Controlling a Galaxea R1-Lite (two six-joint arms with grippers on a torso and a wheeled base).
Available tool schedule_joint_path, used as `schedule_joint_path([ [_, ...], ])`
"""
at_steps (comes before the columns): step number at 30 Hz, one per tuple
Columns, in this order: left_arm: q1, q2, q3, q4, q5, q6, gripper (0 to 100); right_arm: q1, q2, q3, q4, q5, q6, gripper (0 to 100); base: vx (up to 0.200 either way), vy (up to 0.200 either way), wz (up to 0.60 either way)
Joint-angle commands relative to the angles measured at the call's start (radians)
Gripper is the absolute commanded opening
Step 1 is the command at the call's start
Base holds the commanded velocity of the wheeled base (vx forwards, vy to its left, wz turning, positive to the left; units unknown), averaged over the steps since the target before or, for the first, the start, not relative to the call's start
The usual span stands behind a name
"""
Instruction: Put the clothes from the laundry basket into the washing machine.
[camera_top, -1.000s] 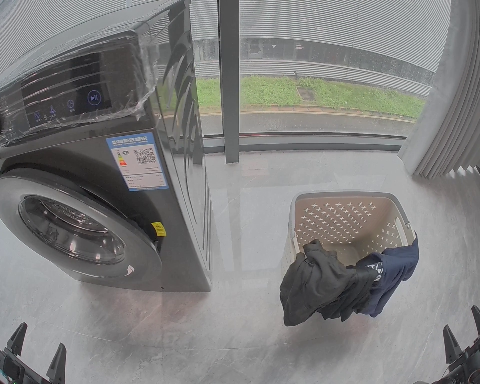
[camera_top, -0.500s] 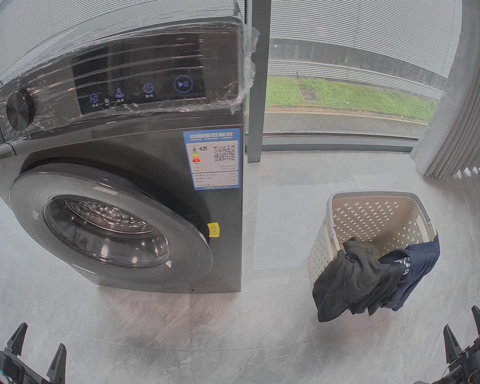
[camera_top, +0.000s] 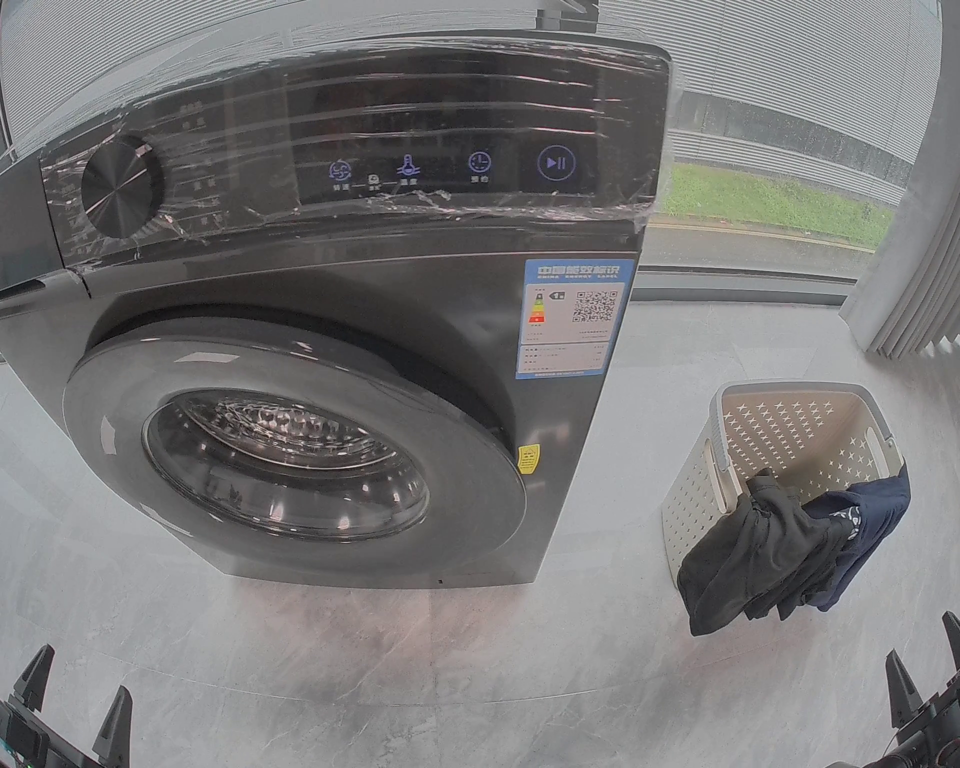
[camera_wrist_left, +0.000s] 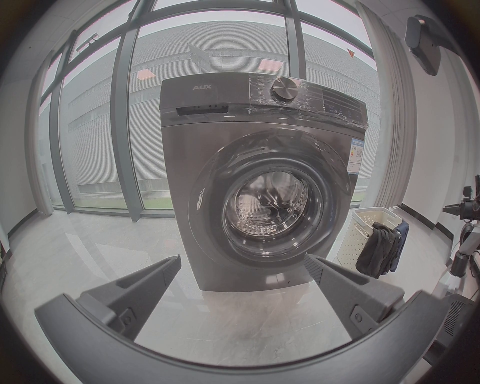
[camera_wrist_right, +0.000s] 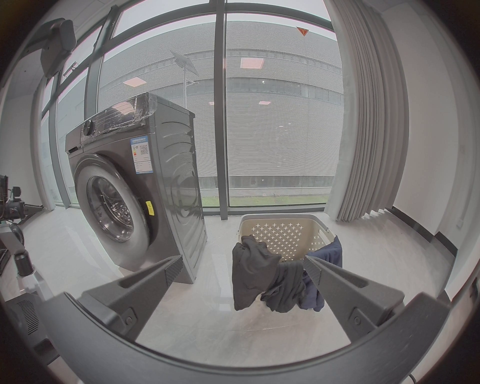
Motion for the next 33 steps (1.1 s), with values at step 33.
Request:
schedule_joint_path([
  [33,0.000,-0.018,0.018,0.000,0.001,-0.001,100,0.000,-0.015,0.018,0.000,0.001,0.000,100,0.000,0.127,0.00],
])
